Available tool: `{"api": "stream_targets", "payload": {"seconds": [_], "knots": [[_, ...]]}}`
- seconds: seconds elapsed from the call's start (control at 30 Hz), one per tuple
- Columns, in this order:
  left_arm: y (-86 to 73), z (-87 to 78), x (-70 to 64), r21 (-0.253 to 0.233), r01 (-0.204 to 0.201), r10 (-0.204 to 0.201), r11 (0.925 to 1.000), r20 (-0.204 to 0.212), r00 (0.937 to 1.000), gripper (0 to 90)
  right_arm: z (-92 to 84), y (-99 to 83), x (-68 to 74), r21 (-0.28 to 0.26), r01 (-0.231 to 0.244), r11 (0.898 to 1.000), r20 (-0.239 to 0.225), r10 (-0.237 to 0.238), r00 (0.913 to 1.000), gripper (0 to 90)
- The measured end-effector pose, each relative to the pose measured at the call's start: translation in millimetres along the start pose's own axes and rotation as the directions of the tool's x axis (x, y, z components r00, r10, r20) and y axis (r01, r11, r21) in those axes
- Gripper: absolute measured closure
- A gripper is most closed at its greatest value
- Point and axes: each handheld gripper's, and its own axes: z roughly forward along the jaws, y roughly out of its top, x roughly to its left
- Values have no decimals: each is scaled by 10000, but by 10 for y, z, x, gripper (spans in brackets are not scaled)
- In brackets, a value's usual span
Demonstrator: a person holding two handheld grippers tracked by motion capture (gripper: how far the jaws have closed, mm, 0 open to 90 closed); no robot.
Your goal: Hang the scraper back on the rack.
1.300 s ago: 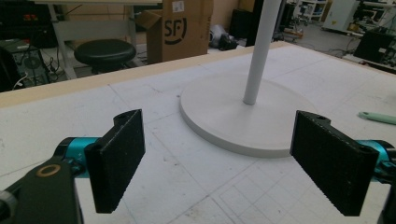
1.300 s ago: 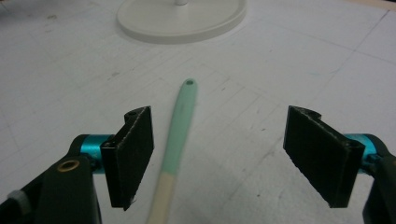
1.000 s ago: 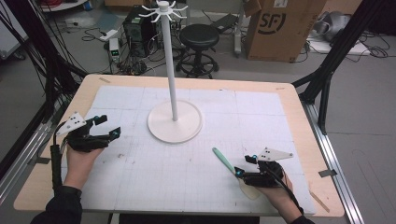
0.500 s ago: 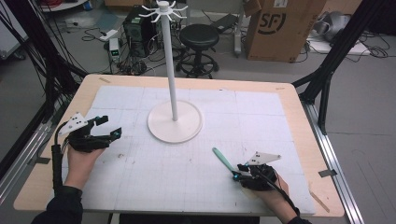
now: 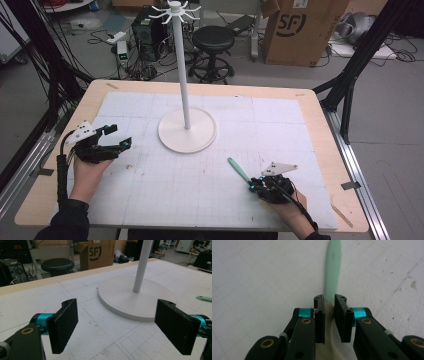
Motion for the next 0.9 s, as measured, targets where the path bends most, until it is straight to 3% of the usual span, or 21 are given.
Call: {"api": "stream_targets", "payload": {"seconds": [0.17,0.27,0.4,0.67,0.9], "knots": [[-7,17,-7,78,-6,6,10000,23,10000,199,-1,15,-11,75,-319,9995,-8,319,9995,806],[-10,23,-10,107,-25,25,9999,19,10000,199,-2,22,-44,105,-527,9986,-246,529,9983,809],[-10,24,-11,135,-50,49,9999,20,10000,200,-8,49,-72,13,-472,9989,-230,472,9986,809],[-10,23,-20,273,-181,180,9995,39,9998,200,-84,193,-111,-651,-620,9960,-585,582,9966,810],[-12,22,-24,332,-150,147,9993,65,9999,200,-246,529,-150,-1513,-408,9876,-1095,243,9937,809]]}}
